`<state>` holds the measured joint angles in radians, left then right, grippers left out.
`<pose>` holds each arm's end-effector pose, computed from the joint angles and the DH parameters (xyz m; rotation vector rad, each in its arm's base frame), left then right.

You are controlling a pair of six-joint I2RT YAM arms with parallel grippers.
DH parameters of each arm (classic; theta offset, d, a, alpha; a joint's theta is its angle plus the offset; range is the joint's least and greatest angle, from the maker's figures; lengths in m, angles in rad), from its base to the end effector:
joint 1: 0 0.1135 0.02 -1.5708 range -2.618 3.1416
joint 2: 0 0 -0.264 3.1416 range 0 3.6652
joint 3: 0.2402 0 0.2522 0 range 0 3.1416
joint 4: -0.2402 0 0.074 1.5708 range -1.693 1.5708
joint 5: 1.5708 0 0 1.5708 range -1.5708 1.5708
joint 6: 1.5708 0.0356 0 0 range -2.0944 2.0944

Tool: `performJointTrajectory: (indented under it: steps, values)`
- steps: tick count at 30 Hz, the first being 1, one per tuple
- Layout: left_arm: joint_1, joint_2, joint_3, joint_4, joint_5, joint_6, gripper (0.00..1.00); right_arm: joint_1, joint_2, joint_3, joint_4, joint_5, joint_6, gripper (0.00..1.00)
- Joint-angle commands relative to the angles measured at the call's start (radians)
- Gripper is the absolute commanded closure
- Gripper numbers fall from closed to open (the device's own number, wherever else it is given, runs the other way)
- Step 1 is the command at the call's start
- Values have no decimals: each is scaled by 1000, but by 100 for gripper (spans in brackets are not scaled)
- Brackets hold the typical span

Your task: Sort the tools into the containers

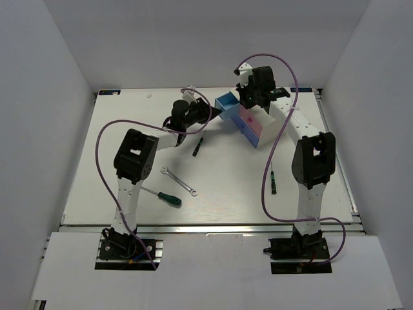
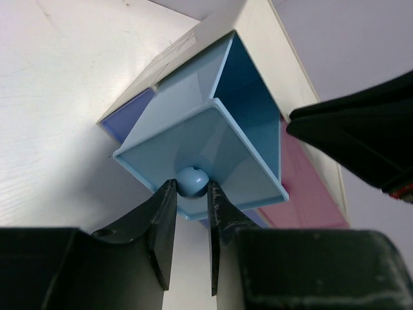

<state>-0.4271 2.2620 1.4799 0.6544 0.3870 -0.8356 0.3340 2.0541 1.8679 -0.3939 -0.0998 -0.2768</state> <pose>0.4590 -0.2237 0.1732 -0.0623 1.8575 -1.2409 0.4580 0.1627 0.3009 -0.7018 2.0332 0.1405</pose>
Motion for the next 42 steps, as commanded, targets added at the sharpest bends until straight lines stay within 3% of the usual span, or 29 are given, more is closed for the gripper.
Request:
performJointTrajectory:
  steps: [1, 15, 16, 17, 20, 25, 30, 33, 34, 37, 42]
  values:
    - [8, -127, -76, -25, 53, 67, 88, -9, 51, -62, -186, 26, -1, 100]
    - [34, -268, -239, -79, 41, 119, 86, -13, 49, -72, -189, 22, -4, 100]
    - [34, -271, -234, -87, 42, 127, 83, -13, 49, -70, -189, 20, -5, 100]
    - [36, -271, -230, -102, 46, 130, 67, -13, 49, -70, -191, 18, -5, 100]
    - [34, -275, -210, -124, 50, 141, 42, -13, 41, -65, -195, -4, -16, 80]
    - [39, -328, -196, -183, 0, 199, 31, -15, 8, -58, -195, -69, -39, 61]
    - [56, -419, -182, -321, -60, 289, 31, -15, -44, -59, -169, -103, -74, 51]
    - [57, -453, -149, -493, -111, 410, 38, -15, -71, -50, -171, -115, -104, 45]
    - [57, -456, -139, -601, -117, 481, 45, -16, -78, -52, -175, -121, -113, 42]
    - [57, -441, -112, -804, -105, 637, 55, -32, -135, -79, -183, -185, -172, 31]
    - [41, -415, -133, -918, -94, 719, 53, -82, -239, -188, -157, -336, -214, 21]
